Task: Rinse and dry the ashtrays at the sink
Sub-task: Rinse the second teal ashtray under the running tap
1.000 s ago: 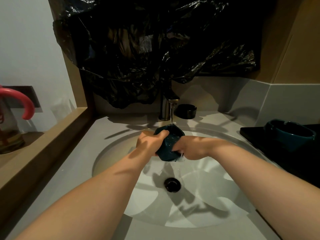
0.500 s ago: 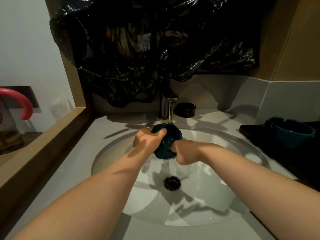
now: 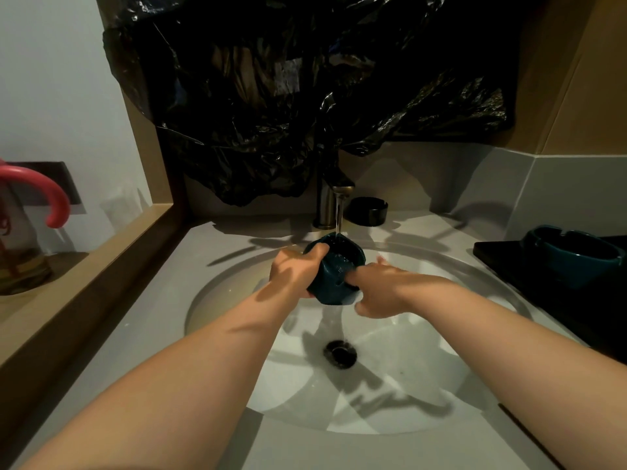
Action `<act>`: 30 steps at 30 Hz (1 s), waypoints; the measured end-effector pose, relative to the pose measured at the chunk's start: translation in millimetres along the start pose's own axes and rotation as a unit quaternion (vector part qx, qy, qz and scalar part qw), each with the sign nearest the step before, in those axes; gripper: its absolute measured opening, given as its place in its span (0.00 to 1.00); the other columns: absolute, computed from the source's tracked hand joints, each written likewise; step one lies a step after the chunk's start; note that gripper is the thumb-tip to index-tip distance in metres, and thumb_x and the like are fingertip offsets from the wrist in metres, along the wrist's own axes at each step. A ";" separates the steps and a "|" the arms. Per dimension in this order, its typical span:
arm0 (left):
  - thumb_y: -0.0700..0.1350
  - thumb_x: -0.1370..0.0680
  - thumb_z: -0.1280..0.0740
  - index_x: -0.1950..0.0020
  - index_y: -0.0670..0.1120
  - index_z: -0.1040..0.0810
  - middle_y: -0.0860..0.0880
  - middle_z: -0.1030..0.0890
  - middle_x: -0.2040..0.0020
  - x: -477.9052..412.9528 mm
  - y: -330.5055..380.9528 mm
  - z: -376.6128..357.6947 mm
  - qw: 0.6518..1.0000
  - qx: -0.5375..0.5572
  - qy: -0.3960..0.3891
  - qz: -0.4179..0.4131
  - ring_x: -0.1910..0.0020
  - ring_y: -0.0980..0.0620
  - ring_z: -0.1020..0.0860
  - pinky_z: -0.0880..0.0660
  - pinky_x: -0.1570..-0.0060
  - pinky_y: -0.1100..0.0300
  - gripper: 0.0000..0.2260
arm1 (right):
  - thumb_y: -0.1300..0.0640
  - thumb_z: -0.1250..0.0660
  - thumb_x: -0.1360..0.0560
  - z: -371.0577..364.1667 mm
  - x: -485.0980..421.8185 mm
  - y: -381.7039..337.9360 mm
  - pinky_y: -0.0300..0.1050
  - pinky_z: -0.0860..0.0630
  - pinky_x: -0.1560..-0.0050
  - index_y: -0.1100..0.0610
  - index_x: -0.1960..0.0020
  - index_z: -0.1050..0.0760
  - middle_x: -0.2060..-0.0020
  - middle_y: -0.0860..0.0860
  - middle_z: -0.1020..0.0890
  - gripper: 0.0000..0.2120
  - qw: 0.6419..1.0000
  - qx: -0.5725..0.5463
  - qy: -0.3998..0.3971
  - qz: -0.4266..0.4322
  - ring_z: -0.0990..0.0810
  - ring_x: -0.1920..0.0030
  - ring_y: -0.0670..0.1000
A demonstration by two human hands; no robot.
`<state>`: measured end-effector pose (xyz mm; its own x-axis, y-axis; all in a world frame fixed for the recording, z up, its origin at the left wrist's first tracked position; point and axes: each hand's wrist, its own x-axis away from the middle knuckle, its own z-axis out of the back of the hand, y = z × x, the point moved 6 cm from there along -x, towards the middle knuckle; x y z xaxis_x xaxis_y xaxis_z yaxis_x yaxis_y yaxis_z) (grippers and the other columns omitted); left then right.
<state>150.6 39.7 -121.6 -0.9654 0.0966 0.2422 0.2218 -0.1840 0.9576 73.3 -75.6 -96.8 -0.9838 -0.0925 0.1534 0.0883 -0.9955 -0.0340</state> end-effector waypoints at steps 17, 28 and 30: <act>0.63 0.20 0.46 0.30 0.44 0.33 0.40 0.24 0.40 5.6 -22.5 -16.9 0.981 -0.010 -0.171 0.087 0.42 0.38 0.23 0.26 0.47 0.47 0.28 | 0.60 0.46 0.18 -10.6 -7.0 36.6 0.54 0.26 0.43 0.60 0.45 0.29 0.52 0.58 0.20 0.09 0.552 -0.808 0.123 -0.166 0.22 0.47 0.58; 0.61 0.23 0.38 0.33 0.44 0.30 0.40 0.22 0.38 3.5 -14.2 -23.9 0.955 0.189 -0.208 0.093 0.41 0.39 0.23 0.23 0.48 0.42 0.26 | 0.60 0.51 0.19 -11.8 0.1 35.0 0.64 0.27 0.41 0.61 0.44 0.26 0.49 0.61 0.18 0.16 0.469 -0.862 0.073 -0.179 0.21 0.43 0.61; 0.60 0.23 0.37 0.34 0.43 0.29 0.41 0.22 0.42 5.3 -15.4 -20.8 0.971 0.138 -0.175 0.082 0.45 0.40 0.23 0.23 0.54 0.45 0.26 | 0.55 0.48 0.18 -14.5 -2.7 32.8 0.60 0.26 0.40 0.61 0.46 0.24 0.51 0.61 0.18 0.16 0.497 -0.846 0.065 -0.184 0.21 0.43 0.60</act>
<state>139.3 22.7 -138.4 -0.8194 0.4237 0.3862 0.4431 0.0408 0.8955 76.6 -107.6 -112.6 -0.8967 0.2009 0.3944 -0.2500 0.5054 -0.8259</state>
